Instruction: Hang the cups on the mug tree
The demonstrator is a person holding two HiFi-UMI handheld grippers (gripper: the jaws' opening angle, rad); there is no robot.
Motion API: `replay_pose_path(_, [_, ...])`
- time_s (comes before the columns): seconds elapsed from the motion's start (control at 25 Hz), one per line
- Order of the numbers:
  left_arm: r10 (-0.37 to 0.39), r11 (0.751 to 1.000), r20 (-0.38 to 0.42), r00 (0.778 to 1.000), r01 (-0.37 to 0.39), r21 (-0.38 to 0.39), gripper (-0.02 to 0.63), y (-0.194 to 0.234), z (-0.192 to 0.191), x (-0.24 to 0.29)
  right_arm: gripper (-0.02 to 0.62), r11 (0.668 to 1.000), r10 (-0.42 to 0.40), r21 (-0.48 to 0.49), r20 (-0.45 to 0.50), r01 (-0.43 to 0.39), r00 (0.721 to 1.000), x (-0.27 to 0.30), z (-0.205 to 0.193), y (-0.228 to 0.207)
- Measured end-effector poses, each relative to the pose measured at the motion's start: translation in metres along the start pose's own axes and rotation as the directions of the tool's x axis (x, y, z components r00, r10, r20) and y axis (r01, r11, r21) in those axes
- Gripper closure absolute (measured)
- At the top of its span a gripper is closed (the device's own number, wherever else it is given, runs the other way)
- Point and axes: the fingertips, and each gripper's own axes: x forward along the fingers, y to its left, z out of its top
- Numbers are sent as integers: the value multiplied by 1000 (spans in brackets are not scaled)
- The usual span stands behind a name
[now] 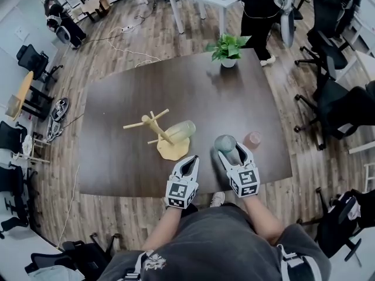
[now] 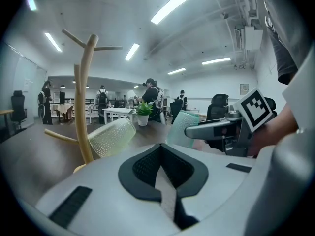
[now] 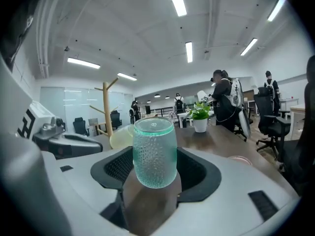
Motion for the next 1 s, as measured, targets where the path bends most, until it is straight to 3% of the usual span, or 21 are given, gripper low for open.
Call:
replay_pose_path(0.24, [59, 998, 28, 998, -59, -1, 601, 7, 8, -15, 299, 987, 63, 141, 117, -79, 991, -15, 45, 13])
replay_pose_path(0.56, [150, 988, 128, 980, -152, 9, 601, 37, 45, -51, 299, 958, 149, 200, 257, -204, 955, -15, 106, 43])
replay_pose_path(0.72, [156, 985, 136, 978, -165, 56, 601, 36, 51, -60, 301, 949, 203, 170, 312, -265, 928, -12, 135, 59])
replay_pose_path(1.0, [206, 976, 146, 968, -213, 35, 601, 53, 51, -84, 299, 926, 299, 97, 402, -365, 865, 2, 184, 92])
